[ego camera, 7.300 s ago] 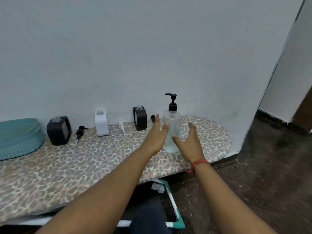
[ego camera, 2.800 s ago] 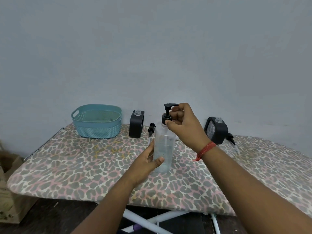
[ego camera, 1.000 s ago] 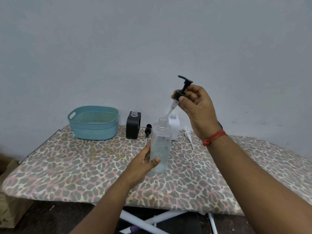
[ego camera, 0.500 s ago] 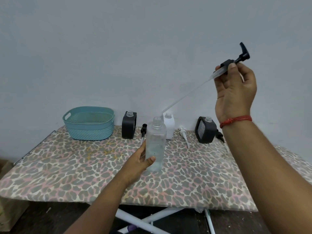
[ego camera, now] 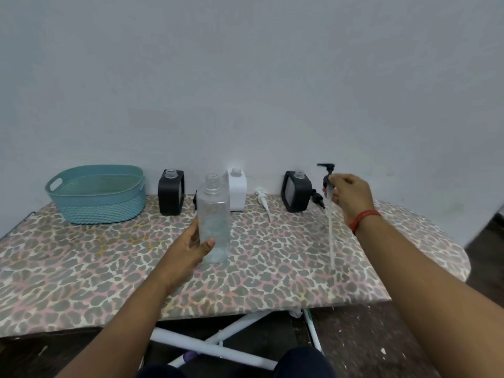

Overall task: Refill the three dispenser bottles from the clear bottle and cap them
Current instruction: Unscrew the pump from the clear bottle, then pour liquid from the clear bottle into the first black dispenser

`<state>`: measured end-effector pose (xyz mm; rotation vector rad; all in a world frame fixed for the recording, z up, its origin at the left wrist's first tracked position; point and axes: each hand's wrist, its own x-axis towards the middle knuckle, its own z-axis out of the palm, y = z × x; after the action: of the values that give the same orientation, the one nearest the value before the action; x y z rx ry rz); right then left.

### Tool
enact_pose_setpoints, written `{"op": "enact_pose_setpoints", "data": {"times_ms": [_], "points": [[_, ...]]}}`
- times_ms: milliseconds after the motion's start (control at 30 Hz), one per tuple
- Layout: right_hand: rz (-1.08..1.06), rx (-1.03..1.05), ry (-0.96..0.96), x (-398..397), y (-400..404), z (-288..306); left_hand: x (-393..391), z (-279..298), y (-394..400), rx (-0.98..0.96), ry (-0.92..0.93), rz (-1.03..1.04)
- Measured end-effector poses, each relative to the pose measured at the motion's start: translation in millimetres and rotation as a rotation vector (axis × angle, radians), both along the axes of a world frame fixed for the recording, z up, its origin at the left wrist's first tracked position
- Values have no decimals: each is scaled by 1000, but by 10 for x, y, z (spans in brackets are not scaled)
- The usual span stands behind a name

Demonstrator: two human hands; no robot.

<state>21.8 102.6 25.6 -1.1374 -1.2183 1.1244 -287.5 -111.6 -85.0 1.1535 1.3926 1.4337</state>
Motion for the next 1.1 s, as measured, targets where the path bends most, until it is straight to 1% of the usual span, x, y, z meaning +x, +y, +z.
{"op": "enact_pose_setpoints", "data": {"times_ms": [67,167,233,333,500,700,900,1100], "points": [[-16,-34,-187,134,62,-231,-9,-8,5,7,7,9],[-35,-49,-416,296,77,-486,-9,-15,10,7,14,19],[-58,-60,-522,382,80,-610,-16,-18,5,8,16,20],[-96,-89,-630,501,120,-754,-9,-34,11,1,26,18],[-190,-109,-659,621,178,-883,-13,-38,8,-8,39,30],[-235,-128,-704,686,242,-930,-2,-31,4,-19,57,48],[-236,-155,-734,708,273,-978,2,-18,3,-45,77,62],[-219,-122,-779,683,266,-983,9,-10,2,-54,90,69]]}}
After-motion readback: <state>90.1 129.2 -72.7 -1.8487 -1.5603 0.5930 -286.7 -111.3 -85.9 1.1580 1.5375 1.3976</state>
